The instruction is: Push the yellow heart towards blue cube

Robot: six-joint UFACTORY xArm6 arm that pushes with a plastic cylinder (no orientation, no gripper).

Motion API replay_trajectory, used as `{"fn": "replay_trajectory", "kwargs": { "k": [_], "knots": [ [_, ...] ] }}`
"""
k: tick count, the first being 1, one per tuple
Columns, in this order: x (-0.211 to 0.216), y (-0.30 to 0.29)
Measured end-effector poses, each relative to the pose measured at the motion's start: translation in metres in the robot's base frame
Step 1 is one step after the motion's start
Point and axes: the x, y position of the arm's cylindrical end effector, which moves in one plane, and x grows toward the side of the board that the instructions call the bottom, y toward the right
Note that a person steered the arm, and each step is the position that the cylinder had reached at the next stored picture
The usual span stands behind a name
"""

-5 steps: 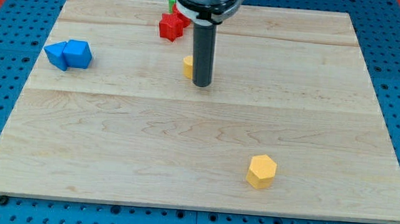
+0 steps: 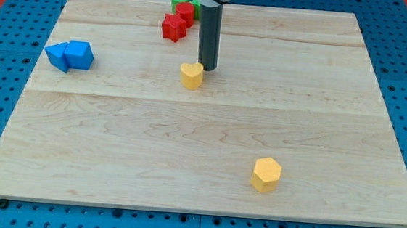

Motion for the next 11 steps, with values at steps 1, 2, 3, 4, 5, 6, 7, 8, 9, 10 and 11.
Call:
{"fn": "replay_trajectory", "kwargs": {
  "k": [1,2,3,4,5,6,7,8,9,10,11],
  "knots": [
    [0.019,0.018],
    [0.03,0.034],
    [-0.011,-0.046],
    [-0.016,-0.111],
    [-0.036,-0.082],
    [-0.05,-0.044],
    [-0.011,0.003],
    [0.018,0.015],
    [0.037,0.008],
    [0.038,-0.041],
    [0.037,-0.09]
  ]
}}
